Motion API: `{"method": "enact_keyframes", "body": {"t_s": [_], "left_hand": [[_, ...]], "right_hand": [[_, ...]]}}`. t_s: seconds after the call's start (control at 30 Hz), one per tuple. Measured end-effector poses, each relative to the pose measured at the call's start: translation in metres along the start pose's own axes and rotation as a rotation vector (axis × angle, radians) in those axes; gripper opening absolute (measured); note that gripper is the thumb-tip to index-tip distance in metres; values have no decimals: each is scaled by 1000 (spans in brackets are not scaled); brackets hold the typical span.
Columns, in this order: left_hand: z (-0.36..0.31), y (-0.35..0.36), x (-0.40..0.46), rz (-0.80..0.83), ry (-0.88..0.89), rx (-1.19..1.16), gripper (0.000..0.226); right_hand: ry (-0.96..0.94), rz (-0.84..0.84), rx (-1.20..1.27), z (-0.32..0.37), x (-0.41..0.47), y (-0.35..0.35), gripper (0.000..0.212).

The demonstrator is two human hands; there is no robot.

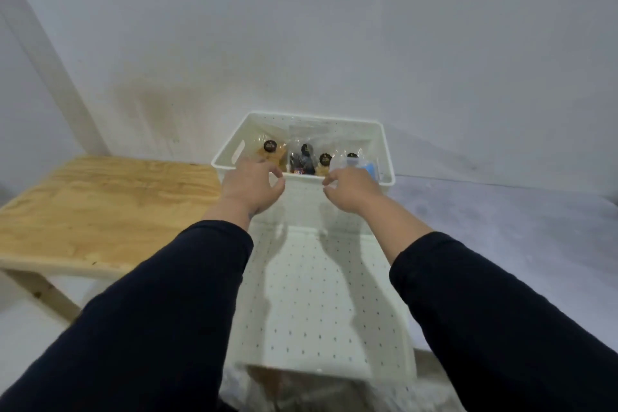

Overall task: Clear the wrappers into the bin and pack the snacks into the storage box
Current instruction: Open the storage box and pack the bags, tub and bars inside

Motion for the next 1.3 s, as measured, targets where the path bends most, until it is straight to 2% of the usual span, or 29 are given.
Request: {"method": "enact_keyframes", "body": {"t_s": [0.17, 0.37, 0.5, 0.6, 0.73, 0.83, 0.93, 1.1, 1.3], "left_hand": [[4, 0, -63, 71, -98, -35, 28], [36, 35, -127, 235, -215, -76, 33], [69, 63, -147, 323, -297, -47, 47], [95, 86, -155, 395, -400, -13, 63], [111, 113, -163, 484, -444, -42, 76], [108, 124, -167, 424, -460, -51, 78], [104, 124, -175, 338, -475, 0, 79], [107, 112, -200, 318, -510, -11, 81], [104, 71, -206, 225, -494, 23, 81]], "right_hand": [[48, 20, -20, -19, -60, 9, 32], [185, 154, 0, -48, -120, 59, 34], [325, 206, -88, -71, -143, 94, 51], [486, 181, -72, -87, -156, 115, 69], [591, 40, -5, -87, -165, 140, 76], [653, -94, 15, -87, -166, 147, 82], [669, -111, 2, -88, -166, 147, 80], [708, -165, 74, -75, -185, 144, 77], [679, -278, 94, -45, -198, 118, 84]]}}
Point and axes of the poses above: each hand's wrist, its own x-axis towards the middle knuckle, its own y-axis out of the palm, z = x × y, the point moved 3 cm from there along x, towards the middle knuckle, and after that the axes turned 9 degrees about -z, right-handed, at the moved point
